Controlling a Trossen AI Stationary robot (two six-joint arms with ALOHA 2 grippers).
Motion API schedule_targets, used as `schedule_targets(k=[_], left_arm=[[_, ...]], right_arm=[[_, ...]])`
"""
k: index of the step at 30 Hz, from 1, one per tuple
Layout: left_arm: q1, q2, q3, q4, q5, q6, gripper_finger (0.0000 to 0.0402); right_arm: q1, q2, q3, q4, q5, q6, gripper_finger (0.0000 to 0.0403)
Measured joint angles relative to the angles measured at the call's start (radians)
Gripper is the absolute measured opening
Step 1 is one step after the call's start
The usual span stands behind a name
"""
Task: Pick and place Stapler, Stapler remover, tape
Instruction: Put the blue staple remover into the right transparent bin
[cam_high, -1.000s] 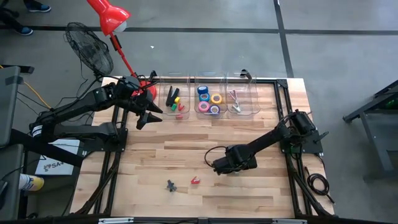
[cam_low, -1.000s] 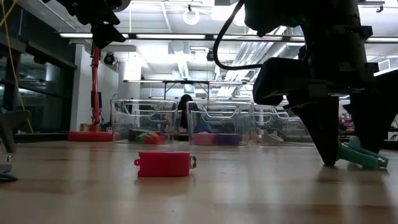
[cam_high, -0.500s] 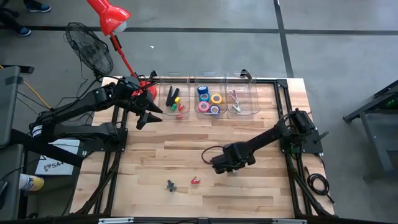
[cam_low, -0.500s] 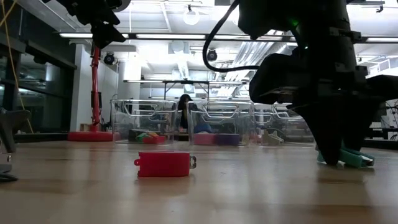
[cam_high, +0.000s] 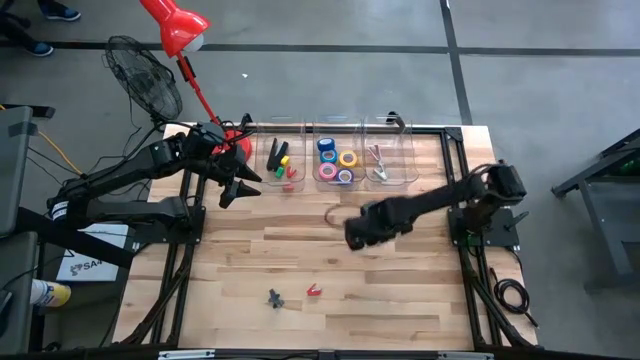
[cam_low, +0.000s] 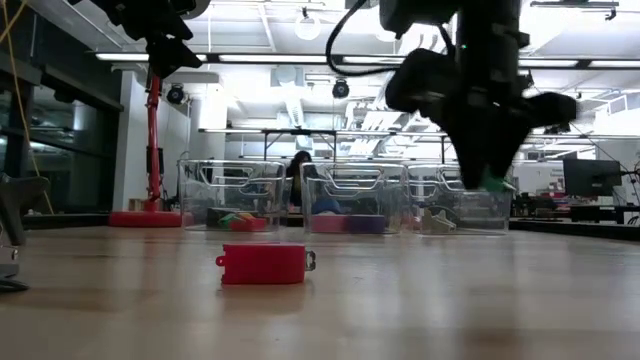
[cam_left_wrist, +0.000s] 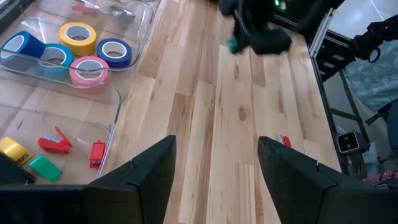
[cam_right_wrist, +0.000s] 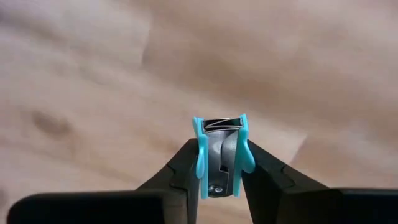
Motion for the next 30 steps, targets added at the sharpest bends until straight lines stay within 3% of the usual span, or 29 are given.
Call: schedule_targets(k=[13, 23, 30], left_arm=[[0.0, 0.0, 0.0, 0.0, 0.0, 0.0, 0.0223], [0.0, 0.0, 0.0, 0.0, 0.0, 0.0, 0.0223], [0.0, 0.0, 0.0, 0.0, 0.0, 0.0, 0.0223]], right_arm=[[-0.343, -0.248, 0.002, -0.057, 0.14, -0.475, 0.0083], [-0.642, -0.248, 0.002, -0.029, 0.136, -0.897, 0.0083], [-0.764, -0.188, 0.002, 0.027, 0.102, -1.19, 0.0083]])
